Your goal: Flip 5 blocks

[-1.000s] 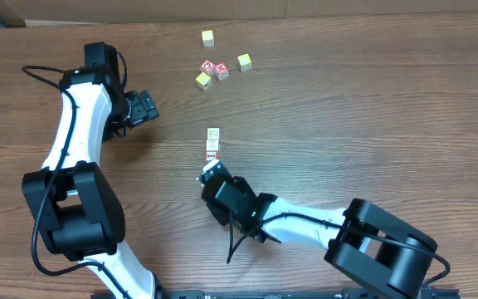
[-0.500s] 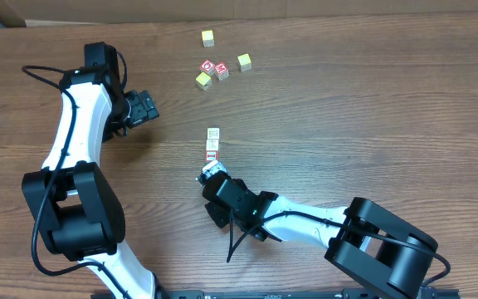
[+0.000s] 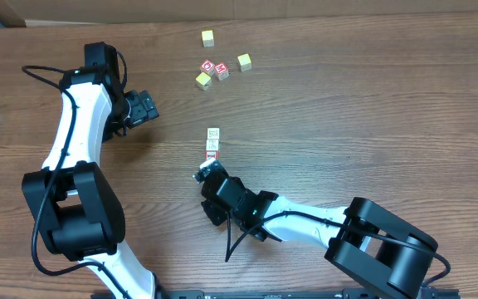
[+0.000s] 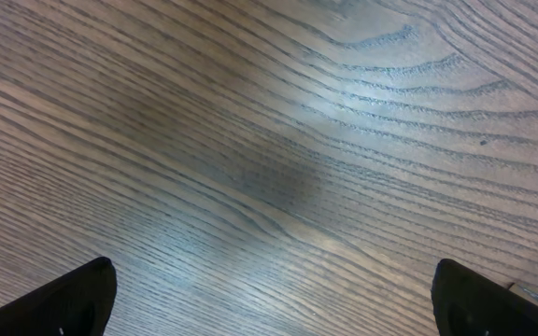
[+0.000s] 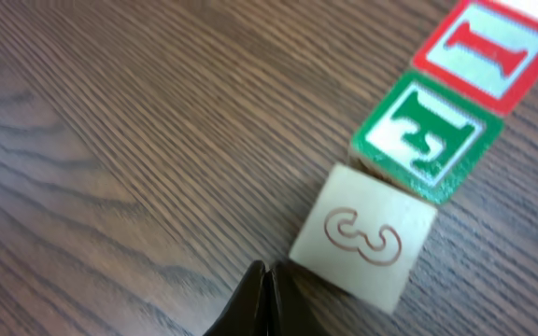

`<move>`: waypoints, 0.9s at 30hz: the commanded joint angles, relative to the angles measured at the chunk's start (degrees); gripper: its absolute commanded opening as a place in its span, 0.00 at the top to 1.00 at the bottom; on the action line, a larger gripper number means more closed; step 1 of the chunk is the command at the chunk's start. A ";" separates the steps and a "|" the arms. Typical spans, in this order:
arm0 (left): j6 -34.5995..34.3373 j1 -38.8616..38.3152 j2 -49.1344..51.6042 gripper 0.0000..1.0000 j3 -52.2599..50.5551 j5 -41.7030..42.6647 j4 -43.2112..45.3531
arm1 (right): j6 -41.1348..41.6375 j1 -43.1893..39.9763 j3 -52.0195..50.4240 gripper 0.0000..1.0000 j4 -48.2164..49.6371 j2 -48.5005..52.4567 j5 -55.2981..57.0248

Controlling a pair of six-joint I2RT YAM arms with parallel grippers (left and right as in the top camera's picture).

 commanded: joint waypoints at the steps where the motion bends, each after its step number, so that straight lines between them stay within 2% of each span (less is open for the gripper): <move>1: -0.13 -0.28 -1.01 0.00 0.76 -0.72 -0.09 | 0.24 -0.24 1.27 0.96 1.14 0.02 0.55; 12: -0.13 -0.28 -1.01 0.00 0.76 -0.72 -0.09 | 2.01 -0.22 1.27 0.96 0.37 0.02 -2.99; 27: -0.13 -0.28 -1.01 0.00 0.76 -0.72 -0.09 | 2.45 -0.87 1.25 0.96 -1.55 0.04 0.79</move>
